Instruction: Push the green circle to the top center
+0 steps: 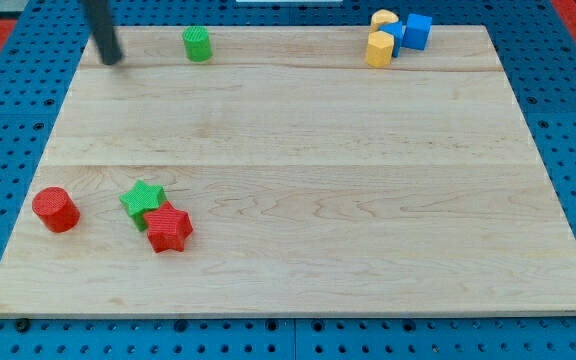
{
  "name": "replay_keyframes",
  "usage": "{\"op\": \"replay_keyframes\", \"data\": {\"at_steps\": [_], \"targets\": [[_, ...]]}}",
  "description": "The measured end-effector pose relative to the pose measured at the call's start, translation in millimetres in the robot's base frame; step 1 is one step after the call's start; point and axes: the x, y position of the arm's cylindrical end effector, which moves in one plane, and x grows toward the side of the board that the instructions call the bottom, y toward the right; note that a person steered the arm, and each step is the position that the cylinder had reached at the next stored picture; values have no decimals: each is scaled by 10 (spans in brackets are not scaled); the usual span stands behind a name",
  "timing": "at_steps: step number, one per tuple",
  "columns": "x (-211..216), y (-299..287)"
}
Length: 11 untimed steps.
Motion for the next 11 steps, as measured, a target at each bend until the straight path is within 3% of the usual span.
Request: {"op": "replay_keyframes", "data": {"at_steps": [2,4,6,8,11], "targets": [[-567,-229],[-493,-143],[-415,1193],[-277,1204],[-324,1982]]}}
